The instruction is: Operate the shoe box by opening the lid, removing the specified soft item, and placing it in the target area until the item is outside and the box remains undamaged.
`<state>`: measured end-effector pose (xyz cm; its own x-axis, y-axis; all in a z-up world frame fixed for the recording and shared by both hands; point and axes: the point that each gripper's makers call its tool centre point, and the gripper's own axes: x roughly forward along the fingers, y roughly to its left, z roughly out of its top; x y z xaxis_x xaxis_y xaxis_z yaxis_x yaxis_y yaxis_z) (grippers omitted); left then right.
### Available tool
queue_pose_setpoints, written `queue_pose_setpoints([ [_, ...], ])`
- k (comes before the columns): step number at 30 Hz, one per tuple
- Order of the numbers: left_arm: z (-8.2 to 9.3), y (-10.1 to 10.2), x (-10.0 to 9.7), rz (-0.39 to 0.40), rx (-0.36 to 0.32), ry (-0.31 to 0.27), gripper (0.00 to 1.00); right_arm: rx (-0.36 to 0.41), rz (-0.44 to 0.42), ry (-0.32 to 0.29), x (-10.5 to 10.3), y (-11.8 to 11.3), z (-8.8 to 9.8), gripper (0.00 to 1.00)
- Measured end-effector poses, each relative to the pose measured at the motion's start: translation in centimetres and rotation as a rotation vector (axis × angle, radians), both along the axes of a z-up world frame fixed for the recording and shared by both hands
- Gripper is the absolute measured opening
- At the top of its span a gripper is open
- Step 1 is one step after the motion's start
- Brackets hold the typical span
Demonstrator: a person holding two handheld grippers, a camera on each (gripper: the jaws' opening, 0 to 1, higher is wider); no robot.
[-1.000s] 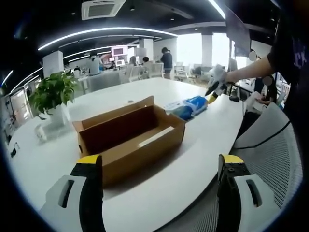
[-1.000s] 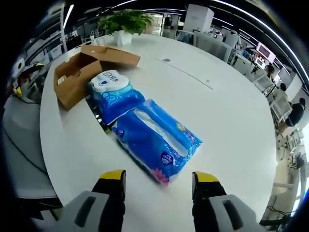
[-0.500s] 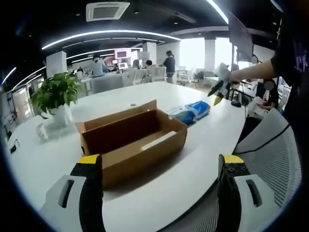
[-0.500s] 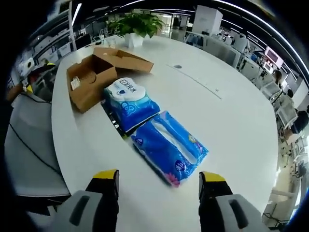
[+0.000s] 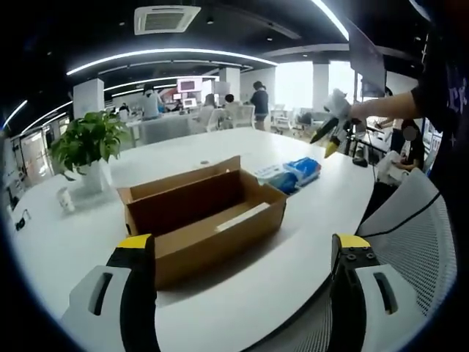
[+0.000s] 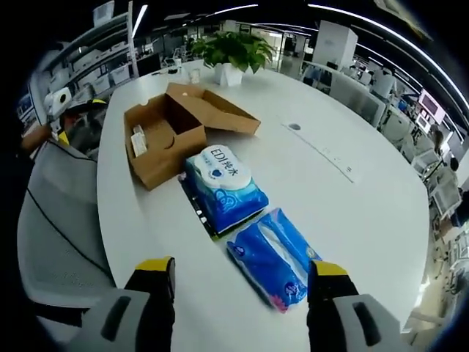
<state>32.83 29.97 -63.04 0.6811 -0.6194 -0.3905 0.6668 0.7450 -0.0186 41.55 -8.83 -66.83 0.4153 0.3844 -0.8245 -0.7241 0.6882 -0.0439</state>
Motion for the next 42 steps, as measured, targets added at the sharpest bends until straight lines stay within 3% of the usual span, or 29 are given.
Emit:
queue_pose_setpoints([
  [25,-0.3,-0.2,-0.1,-0.007,0.009,0.006,0.99,0.067,0.234,-0.020,1.4,9.6,2.0,0.74],
  [42,-0.4,-0.1,-0.1,-0.006,0.016,0.011,0.99,0.109,0.384,-0.002,2.0,15.7,1.8,0.70],
])
